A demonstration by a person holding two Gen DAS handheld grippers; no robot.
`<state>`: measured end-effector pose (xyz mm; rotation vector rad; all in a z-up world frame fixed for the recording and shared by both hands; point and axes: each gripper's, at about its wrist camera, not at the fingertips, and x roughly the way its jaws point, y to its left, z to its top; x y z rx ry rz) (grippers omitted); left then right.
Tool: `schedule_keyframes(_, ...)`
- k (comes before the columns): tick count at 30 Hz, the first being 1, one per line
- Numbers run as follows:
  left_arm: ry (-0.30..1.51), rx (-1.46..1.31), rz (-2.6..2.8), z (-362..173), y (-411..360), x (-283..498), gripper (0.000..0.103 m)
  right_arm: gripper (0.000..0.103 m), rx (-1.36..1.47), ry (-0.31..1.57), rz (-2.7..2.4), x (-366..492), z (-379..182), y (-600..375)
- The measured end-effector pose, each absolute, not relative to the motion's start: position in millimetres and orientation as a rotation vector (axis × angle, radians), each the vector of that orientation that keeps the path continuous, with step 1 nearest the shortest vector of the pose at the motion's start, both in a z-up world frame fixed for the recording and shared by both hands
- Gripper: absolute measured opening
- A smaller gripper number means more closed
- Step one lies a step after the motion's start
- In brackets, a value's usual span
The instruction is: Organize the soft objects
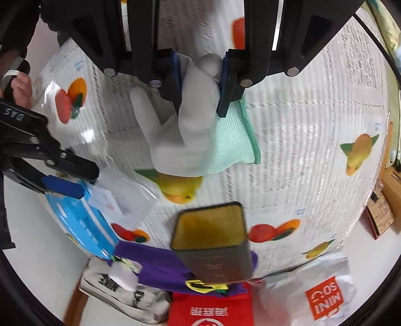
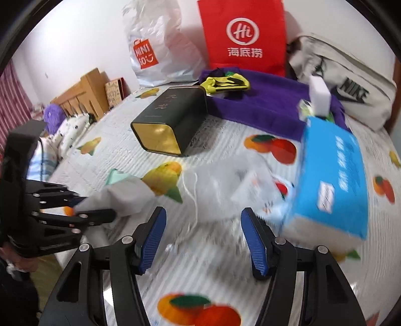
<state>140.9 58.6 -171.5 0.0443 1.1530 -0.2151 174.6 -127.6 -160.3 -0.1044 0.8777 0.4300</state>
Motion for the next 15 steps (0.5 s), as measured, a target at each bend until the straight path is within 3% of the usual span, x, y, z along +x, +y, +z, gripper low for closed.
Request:
schedule_keyframes(10,1.124,-0.003,-0.179,-172.9,70.9,167.6,0.028,0.064,-0.168,0.911,0.432,202.1,-194.1,-107.7)
schedule_keyframes(12,1.122,-0.004,-0.177,-173.2,69.4,169.0,0.029,0.056,-0.212,0.882,0.412,199.8,-197.3,-103.5)
schedule_keyframes(14,1.119,0.003,-0.176,-173.7,67.2,168.6,0.029,0.023,-0.24,0.86,0.402,197.4,-197.5,-102.0)
schedule_keyframes(15,1.118,0.011,-0.172,-174.1,65.5,169.5,0.029,0.019,-0.228,0.866,0.419,197.1,-196.7,-103.3)
